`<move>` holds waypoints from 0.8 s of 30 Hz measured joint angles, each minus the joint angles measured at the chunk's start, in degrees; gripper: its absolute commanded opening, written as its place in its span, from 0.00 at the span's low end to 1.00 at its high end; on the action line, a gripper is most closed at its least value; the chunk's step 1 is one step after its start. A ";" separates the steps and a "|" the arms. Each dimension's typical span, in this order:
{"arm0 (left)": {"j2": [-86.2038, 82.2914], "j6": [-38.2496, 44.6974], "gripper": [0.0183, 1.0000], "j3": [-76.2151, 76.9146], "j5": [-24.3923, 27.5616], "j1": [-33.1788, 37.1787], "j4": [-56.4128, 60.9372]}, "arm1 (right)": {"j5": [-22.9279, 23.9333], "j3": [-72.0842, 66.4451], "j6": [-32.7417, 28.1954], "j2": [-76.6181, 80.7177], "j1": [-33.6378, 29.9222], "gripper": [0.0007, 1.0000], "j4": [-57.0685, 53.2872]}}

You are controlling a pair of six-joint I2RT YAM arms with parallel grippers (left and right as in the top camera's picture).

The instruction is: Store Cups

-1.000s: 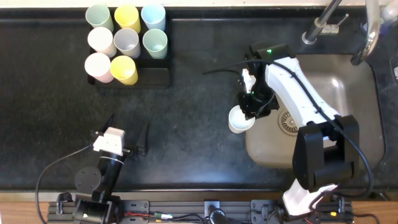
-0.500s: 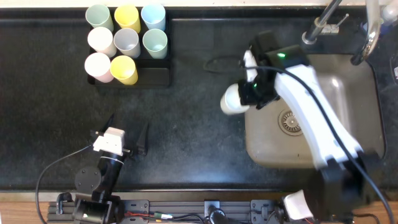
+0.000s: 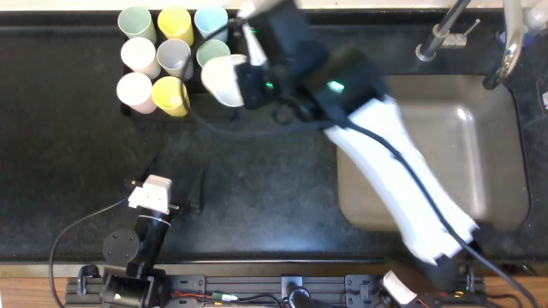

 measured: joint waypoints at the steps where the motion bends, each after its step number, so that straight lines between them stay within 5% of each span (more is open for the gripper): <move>1: 0.00 0.00 1.00 0.00 0.00 0.00 -0.02 | 0.26 0.52 0.39 2.49 0.20 0.04 -0.26; 24: 0.00 0.00 1.00 0.00 0.00 0.02 -0.02 | 4.37 1.79 6.69 21.18 2.91 0.04 1.53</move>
